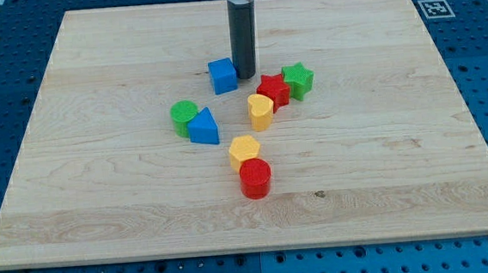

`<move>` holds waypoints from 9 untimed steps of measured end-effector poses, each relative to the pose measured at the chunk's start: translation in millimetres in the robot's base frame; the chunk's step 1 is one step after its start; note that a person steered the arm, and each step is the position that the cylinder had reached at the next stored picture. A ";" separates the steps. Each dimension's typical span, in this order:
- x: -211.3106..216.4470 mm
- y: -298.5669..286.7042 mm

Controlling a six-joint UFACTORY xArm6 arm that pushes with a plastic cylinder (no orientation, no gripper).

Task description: Move your arm to the right of the blue cube

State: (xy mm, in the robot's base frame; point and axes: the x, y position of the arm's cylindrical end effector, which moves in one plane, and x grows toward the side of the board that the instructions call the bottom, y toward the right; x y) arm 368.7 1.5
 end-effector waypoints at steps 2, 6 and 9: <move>-28.0 -33.8; -38.6 -79.6; -38.6 -12.6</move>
State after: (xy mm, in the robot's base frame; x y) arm 330.2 -11.1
